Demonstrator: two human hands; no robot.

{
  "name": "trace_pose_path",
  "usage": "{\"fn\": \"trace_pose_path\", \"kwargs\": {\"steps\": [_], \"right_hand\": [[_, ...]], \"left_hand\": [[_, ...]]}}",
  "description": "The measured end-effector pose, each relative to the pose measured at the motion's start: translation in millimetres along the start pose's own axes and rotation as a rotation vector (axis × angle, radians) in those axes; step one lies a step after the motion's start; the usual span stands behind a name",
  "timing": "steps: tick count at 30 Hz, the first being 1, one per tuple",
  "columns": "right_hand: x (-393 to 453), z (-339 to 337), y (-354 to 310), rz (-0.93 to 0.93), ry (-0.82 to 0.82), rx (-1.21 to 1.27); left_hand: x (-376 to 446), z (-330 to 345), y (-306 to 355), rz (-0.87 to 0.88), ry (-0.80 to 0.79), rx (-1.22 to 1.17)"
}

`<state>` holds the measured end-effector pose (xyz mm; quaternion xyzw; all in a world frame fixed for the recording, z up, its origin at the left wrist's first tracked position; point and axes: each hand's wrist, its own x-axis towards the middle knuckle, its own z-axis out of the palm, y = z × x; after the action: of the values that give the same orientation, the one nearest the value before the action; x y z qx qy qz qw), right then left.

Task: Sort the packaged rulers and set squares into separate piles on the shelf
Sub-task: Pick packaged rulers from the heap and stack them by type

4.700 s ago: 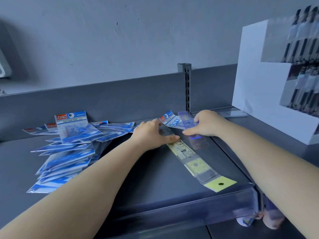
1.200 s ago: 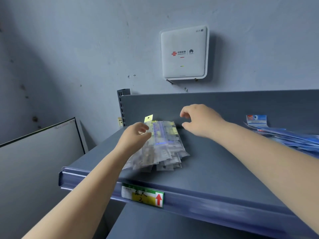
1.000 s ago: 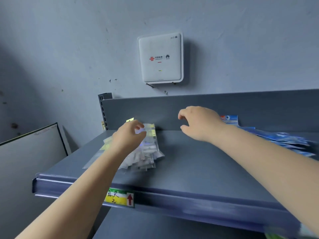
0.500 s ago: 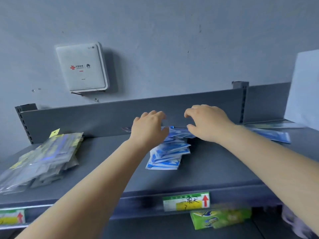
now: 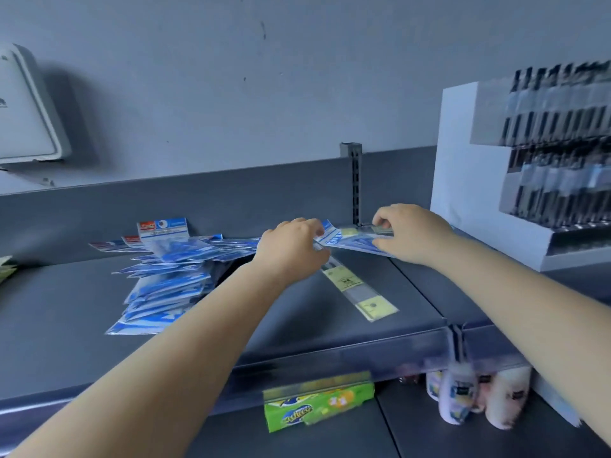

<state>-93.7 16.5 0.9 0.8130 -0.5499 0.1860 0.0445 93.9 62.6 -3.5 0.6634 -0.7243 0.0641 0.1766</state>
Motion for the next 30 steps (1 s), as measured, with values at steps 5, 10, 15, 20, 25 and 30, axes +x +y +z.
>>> {"fn": "trace_pose_path", "kwargs": {"steps": [5,10,15,20,25,30], "right_hand": [[18,5,29,0.041,-0.176,0.080],[39,19,35,0.057,-0.309,0.086],[49,37,35,0.112,-0.324,0.128],[55,36,37,0.201,-0.384,0.105],[53,27,34,0.269,-0.423,0.175],[47,31,40,0.293,-0.371,0.406]], "left_hand": [[18,19,12,-0.074,-0.148,-0.003],[28,39,4,-0.162,-0.218,-0.005],[36,48,-4,-0.230,-0.209,-0.036],[39,50,-7,-0.344,-0.221,-0.004],[41,48,-9,-0.363,-0.187,-0.142],[41,50,-14,-0.370,-0.096,-0.380]]}}
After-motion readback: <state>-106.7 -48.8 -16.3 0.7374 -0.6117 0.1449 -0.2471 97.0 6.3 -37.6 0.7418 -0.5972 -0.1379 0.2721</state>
